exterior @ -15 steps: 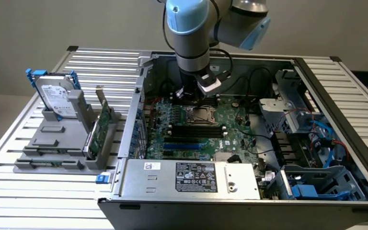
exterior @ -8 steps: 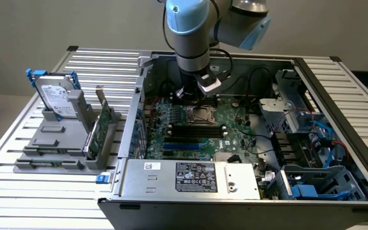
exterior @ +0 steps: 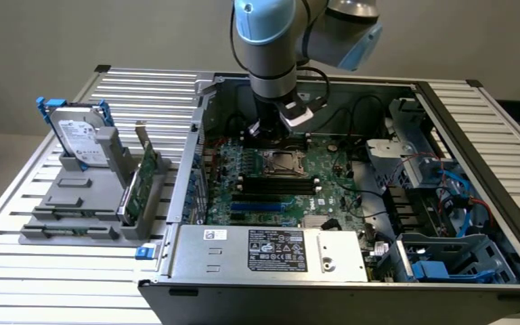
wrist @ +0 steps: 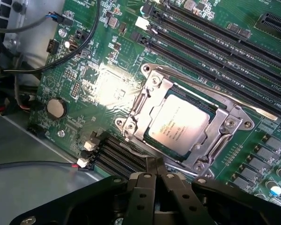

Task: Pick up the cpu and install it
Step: 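Install the first cpu locking lever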

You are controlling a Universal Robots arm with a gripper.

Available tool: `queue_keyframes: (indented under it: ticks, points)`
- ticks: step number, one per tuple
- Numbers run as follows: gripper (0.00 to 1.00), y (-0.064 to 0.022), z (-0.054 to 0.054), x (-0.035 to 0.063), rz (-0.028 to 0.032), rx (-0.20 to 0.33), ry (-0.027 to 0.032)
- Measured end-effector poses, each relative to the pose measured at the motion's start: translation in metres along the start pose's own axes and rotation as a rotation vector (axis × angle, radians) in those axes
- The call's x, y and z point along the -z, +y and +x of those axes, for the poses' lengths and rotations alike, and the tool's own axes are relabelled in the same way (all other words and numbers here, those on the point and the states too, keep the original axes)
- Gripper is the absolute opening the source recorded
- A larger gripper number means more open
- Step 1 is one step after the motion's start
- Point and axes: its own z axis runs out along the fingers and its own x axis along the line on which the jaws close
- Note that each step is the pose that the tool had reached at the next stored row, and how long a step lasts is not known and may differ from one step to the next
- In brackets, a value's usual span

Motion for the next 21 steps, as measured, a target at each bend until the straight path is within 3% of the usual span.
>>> queue_keyframes:
  ticks: [12, 21]
  points:
    - [0.11, -0.0103, -0.018, 0.0056, 0.0004, -0.001, 0.0002]
    - [0.11, -0.0134, -0.019, 0.0058, 0.0011, -0.001, 0.0007]
